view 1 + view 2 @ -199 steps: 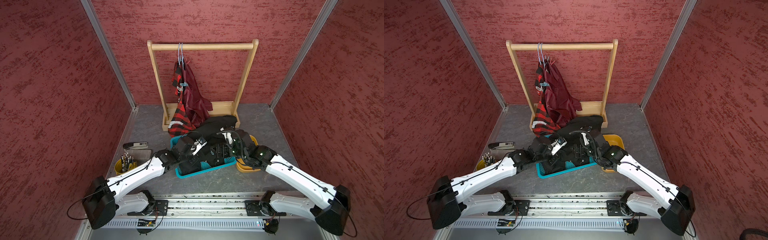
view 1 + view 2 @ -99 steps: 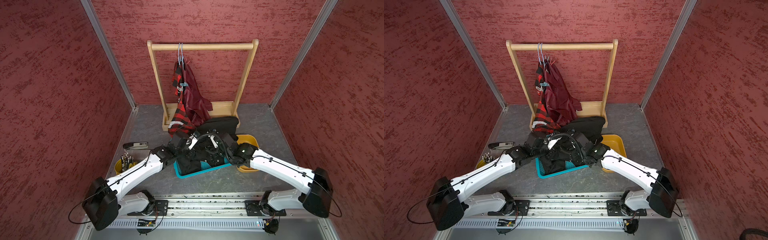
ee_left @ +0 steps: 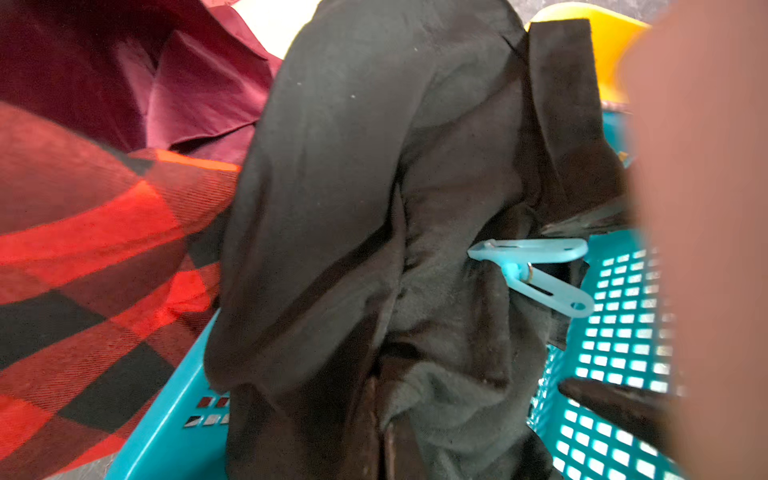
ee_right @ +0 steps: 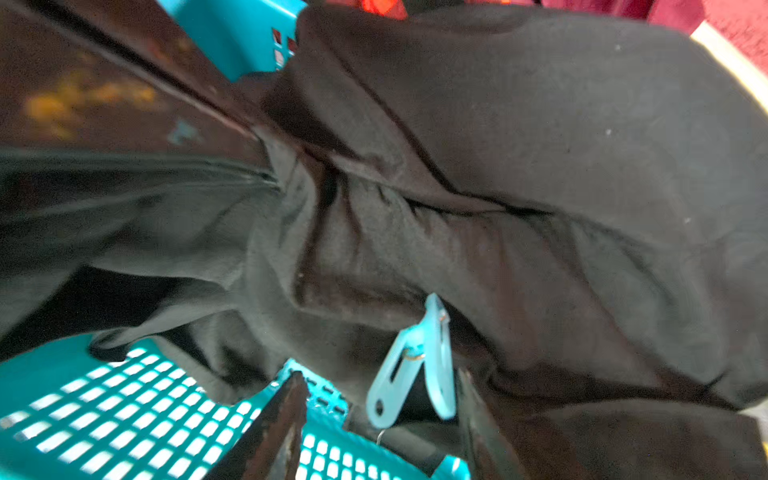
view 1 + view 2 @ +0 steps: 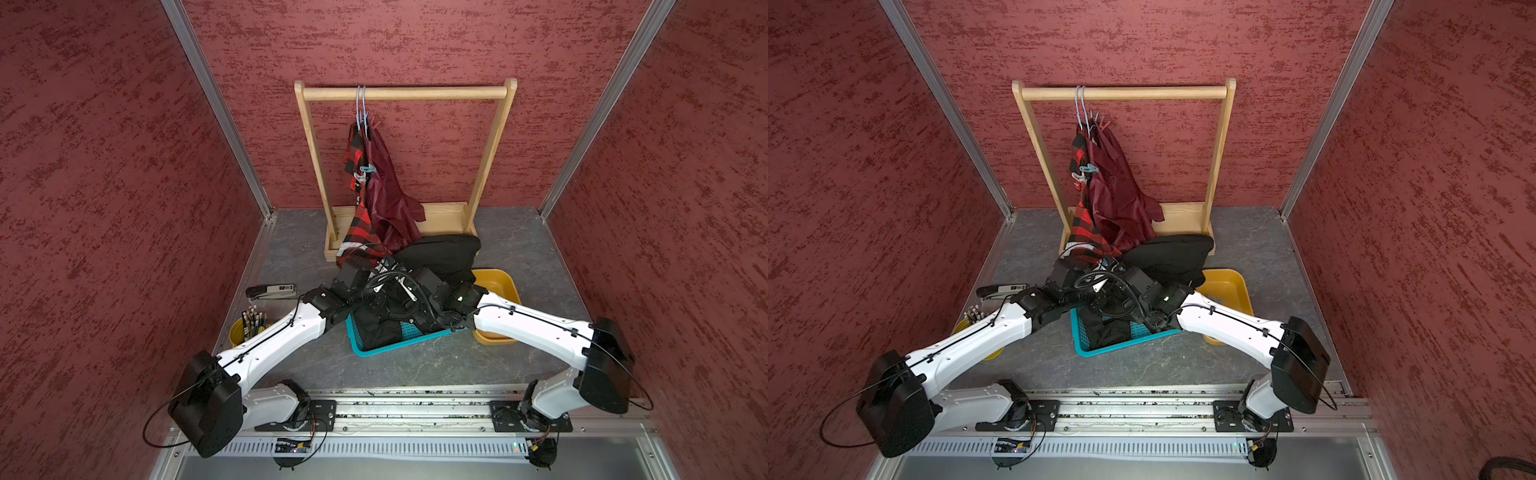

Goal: Remove the clothespins securing long-sleeve shirts to the hanger
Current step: Remove the clamp from the hanger.

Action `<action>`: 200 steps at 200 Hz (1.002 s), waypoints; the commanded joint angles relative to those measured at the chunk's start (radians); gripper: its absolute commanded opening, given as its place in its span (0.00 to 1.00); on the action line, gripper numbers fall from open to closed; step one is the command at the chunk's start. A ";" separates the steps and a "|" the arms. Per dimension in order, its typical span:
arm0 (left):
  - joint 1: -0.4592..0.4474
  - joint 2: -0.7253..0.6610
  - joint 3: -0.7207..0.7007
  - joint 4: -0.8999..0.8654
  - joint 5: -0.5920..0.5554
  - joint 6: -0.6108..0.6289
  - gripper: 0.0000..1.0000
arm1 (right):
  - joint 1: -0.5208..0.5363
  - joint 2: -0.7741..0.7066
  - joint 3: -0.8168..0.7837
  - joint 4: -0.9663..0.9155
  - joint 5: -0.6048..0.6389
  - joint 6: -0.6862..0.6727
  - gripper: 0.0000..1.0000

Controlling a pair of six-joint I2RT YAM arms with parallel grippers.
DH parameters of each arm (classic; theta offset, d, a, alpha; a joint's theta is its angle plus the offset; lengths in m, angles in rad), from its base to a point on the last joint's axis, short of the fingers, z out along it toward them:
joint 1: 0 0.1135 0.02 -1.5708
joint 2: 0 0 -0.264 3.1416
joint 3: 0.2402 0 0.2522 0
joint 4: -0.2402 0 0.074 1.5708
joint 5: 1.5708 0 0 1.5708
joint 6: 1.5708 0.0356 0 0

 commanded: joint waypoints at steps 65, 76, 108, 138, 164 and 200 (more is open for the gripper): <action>0.034 0.004 0.019 0.030 0.026 0.025 0.00 | 0.001 0.059 0.100 -0.001 0.009 -0.116 0.40; 0.037 0.003 0.022 0.026 0.026 0.025 0.00 | 0.000 0.059 0.098 0.000 0.006 -0.124 0.36; 0.036 -0.002 0.027 0.024 0.024 0.022 0.00 | 0.000 0.058 0.096 -0.004 0.001 -0.143 0.33; 0.036 -0.002 0.029 0.020 0.025 0.020 0.00 | -0.001 0.075 0.107 0.007 0.004 -0.171 0.29; 0.036 -0.002 0.030 0.017 0.028 0.019 0.00 | -0.003 0.093 0.119 0.010 0.007 -0.190 0.26; 0.036 -0.003 0.031 0.019 0.026 0.014 0.00 | -0.004 0.102 0.124 0.010 0.010 -0.209 0.21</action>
